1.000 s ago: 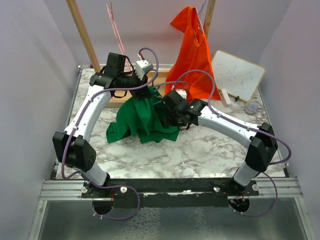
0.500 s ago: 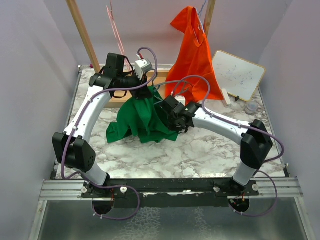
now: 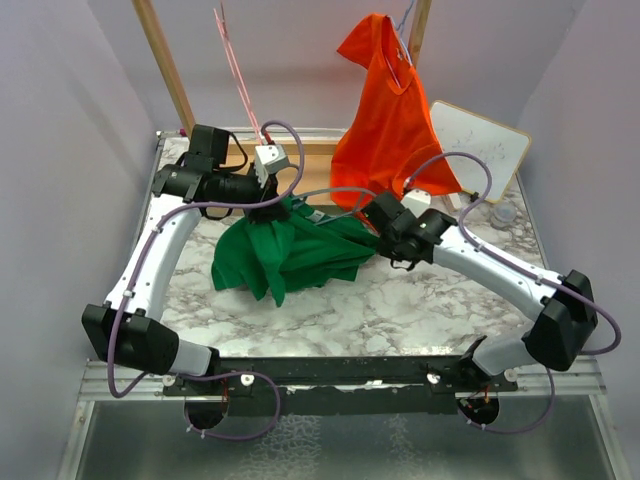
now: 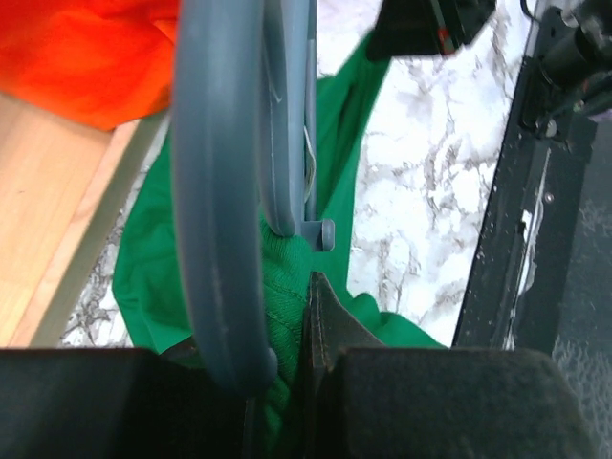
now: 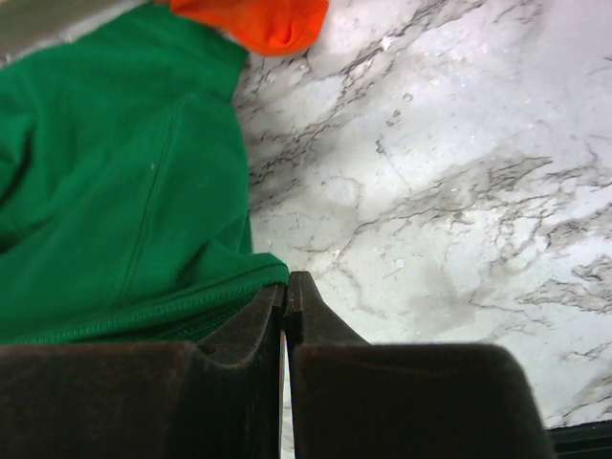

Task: Place the t-shirt on the hanger

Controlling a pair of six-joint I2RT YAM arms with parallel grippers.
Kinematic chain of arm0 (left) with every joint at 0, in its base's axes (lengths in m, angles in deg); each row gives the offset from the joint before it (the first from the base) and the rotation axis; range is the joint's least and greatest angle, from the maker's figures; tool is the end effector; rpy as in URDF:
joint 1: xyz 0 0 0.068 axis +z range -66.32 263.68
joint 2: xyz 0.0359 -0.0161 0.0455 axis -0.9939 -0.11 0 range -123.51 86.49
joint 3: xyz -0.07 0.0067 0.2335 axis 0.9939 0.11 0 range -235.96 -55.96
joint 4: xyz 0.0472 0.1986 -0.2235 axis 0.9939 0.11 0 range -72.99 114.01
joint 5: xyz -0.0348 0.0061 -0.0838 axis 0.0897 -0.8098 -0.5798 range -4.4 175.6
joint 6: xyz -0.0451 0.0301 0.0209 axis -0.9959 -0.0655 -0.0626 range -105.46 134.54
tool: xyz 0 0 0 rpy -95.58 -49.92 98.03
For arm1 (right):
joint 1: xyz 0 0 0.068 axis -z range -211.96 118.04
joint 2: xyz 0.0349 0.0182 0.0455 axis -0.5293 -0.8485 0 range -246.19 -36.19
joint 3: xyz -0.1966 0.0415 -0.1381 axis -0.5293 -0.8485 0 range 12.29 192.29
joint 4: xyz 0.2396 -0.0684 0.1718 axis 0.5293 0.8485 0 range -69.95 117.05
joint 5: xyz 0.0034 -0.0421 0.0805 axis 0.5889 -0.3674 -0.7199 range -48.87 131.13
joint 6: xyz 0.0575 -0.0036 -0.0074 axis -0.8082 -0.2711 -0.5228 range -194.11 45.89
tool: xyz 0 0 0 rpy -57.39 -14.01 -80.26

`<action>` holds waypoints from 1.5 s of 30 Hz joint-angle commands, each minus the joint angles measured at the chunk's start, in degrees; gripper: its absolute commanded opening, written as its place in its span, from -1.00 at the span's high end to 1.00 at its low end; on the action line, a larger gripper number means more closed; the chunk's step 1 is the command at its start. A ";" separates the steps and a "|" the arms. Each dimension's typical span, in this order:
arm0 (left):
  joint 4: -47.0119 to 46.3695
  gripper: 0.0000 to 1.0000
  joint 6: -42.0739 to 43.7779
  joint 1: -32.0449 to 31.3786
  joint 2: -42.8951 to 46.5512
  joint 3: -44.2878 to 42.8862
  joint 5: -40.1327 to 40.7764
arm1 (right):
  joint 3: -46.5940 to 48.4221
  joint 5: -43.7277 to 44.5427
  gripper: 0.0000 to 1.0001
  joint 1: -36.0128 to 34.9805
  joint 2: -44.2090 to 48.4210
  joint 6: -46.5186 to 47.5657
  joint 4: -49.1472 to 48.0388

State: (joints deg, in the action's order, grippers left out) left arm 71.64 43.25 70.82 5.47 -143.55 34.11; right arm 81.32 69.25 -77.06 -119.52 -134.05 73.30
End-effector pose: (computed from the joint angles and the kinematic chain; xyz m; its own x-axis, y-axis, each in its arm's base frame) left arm 0.3145 -0.1053 0.3629 -0.3245 0.3810 -0.8658 0.9171 0.3509 -0.1893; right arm 0.2465 0.2195 0.2304 -0.7575 0.3211 -0.5683 0.3152 0.9424 0.1123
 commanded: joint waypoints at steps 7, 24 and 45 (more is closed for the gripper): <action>4.34 1.00 7.57 0.78 5.96 4.89 -4.33 | -1.33 7.51 0.98 4.79 3.66 -1.76 4.12; 6.95 1.00 12.79 0.85 7.19 8.65 -5.60 | -1.74 9.10 0.98 7.31 7.31 -1.52 5.52; 4.41 1.00 13.87 0.88 7.34 13.20 -1.59 | -2.60 9.96 0.98 7.75 10.69 -2.10 6.36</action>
State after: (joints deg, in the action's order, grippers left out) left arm 77.22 57.74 70.82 11.07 -131.90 29.30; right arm 79.29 71.85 -70.85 -111.59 -135.80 75.09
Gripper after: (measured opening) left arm 0.145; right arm 0.012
